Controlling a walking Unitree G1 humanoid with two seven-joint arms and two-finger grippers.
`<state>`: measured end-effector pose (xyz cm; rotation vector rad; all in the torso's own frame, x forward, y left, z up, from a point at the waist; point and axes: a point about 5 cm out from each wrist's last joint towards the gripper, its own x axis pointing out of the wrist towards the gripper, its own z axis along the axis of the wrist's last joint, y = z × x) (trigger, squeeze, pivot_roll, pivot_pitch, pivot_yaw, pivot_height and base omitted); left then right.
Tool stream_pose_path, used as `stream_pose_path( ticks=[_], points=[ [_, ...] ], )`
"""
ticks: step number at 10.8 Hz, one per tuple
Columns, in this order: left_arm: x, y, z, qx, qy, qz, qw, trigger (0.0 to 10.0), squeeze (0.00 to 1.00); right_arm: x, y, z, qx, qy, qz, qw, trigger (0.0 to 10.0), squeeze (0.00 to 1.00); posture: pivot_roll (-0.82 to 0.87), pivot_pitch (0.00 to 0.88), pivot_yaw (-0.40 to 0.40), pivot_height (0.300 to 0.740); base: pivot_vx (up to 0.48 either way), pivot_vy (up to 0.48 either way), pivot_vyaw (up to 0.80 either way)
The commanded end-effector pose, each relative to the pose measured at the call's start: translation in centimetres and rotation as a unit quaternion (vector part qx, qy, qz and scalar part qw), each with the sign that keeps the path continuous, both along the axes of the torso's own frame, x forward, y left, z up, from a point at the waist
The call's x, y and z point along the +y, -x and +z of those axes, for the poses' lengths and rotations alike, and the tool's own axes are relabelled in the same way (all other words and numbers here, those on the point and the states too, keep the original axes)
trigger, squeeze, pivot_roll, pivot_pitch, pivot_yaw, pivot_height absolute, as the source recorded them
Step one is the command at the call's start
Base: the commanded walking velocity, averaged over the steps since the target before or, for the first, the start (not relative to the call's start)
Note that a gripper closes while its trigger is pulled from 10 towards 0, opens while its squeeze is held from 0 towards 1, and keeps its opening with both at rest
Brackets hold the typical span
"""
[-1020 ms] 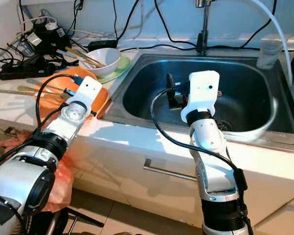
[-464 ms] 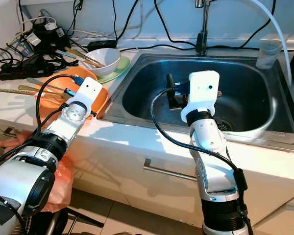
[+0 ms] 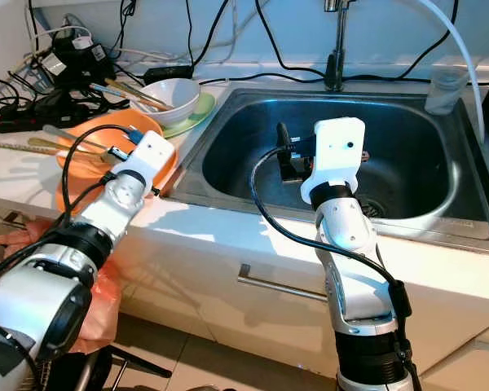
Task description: Kitchen organization
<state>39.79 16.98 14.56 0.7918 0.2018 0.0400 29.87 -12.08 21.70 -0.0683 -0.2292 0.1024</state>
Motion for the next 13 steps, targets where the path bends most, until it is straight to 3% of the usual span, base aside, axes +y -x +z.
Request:
stream_pose_path(
  ticks=[1, 3, 5, 11, 13],
  points=[
    [1.22, -0.02, 0.55, -0.022, -0.028, 0.018, 0.999, 10.0, 0.0, 0.36, 0.16, 0.57, -0.011, -0.001, 0.007, 1.0, 10.0, 0.0, -0.03, 0.0, 0.139, 0.74, 0.0, 0.0, 0.0],
    [1.35, -0.01, 1.04, -0.059, -0.055, 0.021, 0.997, 10.0, 0.0, 0.38, 0.13, 0.57, -0.011, -0.001, 0.007, 1.0, 10.0, 0.0, -0.03, 0.0, 0.137, 0.74, 0.0, 0.0, 0.0],
    [1.26, 0.06, 0.89, -0.062, -0.067, 0.017, 0.996, 10.0, 0.0, 0.41, 0.1, 0.56, -0.011, -0.001, 0.008, 1.0, 10.0, 0.0, -0.03, 0.0, 0.138, 0.74, 0.0, 0.0, 0.0],
    [1.45, 0.06, 0.72, -0.051, -0.055, 0.019, 0.997, 10.0, 0.0, 0.72, 0.33, 0.65, -0.015, -0.003, 0.031, 0.999, 10.0, 0.0, -0.03, 0.0, 0.14, 0.74, 0.0, 0.0, 0.0],
    [1.43, 0.11, 0.23, -0.022, -0.036, 0.011, 0.999, 10.0, 0.0, 0.72, 0.41, 0.74, -0.015, 0.002, 0.05, 0.999, 10.0, 0.0, -0.03, 0.0, 0.135, 0.74, 0.0, 0.0, 0.0]
  ],
)
